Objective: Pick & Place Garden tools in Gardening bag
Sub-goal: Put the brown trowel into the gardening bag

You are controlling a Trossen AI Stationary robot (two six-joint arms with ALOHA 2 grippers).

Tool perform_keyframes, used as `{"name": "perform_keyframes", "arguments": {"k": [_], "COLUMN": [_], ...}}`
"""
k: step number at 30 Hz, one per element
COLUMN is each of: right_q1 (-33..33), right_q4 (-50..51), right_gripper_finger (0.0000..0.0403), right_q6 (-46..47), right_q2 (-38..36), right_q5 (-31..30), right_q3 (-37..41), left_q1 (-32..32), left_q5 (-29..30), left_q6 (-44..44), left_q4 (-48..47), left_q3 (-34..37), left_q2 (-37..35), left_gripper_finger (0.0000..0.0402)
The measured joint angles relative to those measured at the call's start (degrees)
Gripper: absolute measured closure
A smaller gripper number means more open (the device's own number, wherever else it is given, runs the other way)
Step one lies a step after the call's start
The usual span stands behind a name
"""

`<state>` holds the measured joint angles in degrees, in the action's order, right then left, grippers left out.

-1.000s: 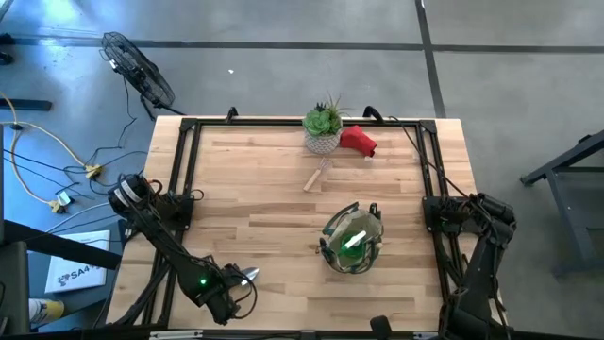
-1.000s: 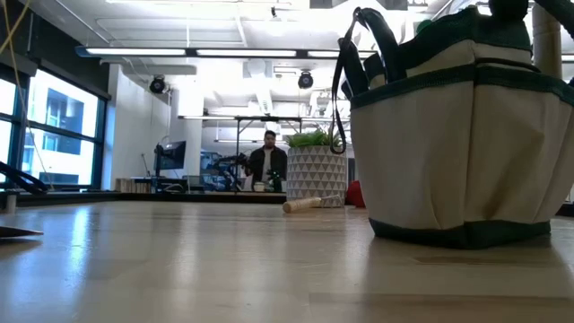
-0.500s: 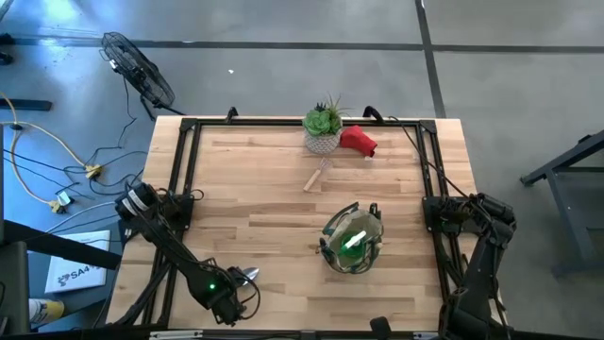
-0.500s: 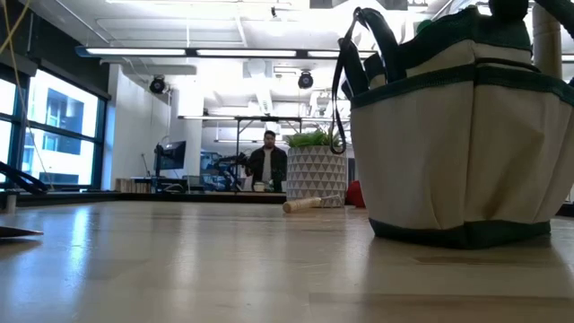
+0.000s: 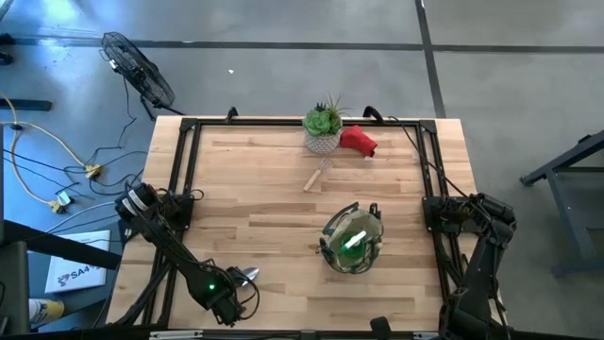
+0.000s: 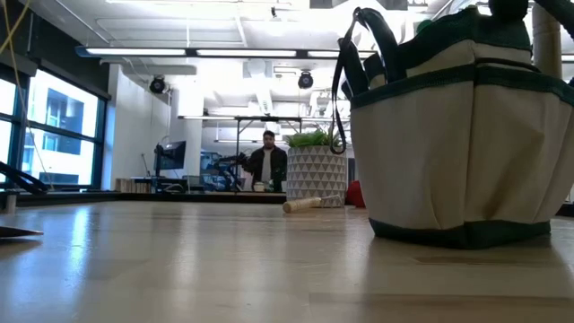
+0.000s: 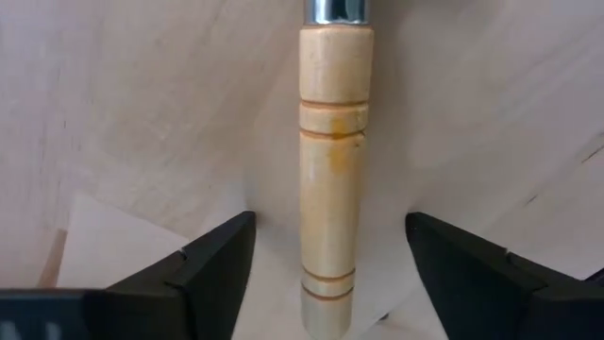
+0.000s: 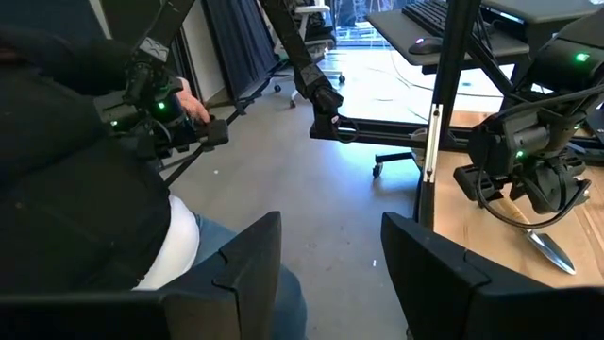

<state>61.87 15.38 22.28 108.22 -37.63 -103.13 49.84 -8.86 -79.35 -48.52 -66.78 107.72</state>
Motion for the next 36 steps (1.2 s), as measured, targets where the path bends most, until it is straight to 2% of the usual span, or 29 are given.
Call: {"name": "perform_keyframes", "arguments": {"k": [6,12,19,23,28,30,33,36], "right_q1": [0.0,0.1,1.08,1.54,1.51,1.51,1.53,1.64], "right_q4": [0.32,0.37,0.8,0.78,0.9,1.11,2.74,5.81], "right_gripper_finger": [0.0227,0.0227,0.0227,0.0227,0.0227,0.0227,0.0227,0.0227], "right_q6": [0.26,0.39,0.42,0.39,0.2,0.01,0.28,2.7], "right_q2": [0.0,0.0,0.0,0.0,0.0,0.0,0.0,0.0], "right_q5": [-0.39,-0.4,-1.34,-1.67,-1.7,-1.96,-3.77,-5.45], "right_q3": [0.0,0.0,0.0,0.0,0.0,0.0,0.0,0.02], "left_q1": [0.04,0.04,-0.12,-0.07,-0.04,0.03,0.34,0.7], "left_q5": [-0.16,-1.48,-4.85,-4.04,-5.73,-8.76,-12.22,-12.62], "left_q6": [-0.11,0.05,-2.02,0.07,4.54,5.42,5.3,4.93], "left_q4": [0.09,0.29,6.11,5.53,3.87,2.05,2.59,1.69], "left_q3": [-0.04,0.08,5.53,5.46,3.9,2.95,-0.55,-4.28], "left_q2": [0.09,0.15,-0.26,-0.39,-2.4,-3.86,-7.71,-10.99], "left_gripper_finger": [0.0212,0.0339,0.0337,0.0337,0.0337,0.0337,0.0337,0.0337]}}
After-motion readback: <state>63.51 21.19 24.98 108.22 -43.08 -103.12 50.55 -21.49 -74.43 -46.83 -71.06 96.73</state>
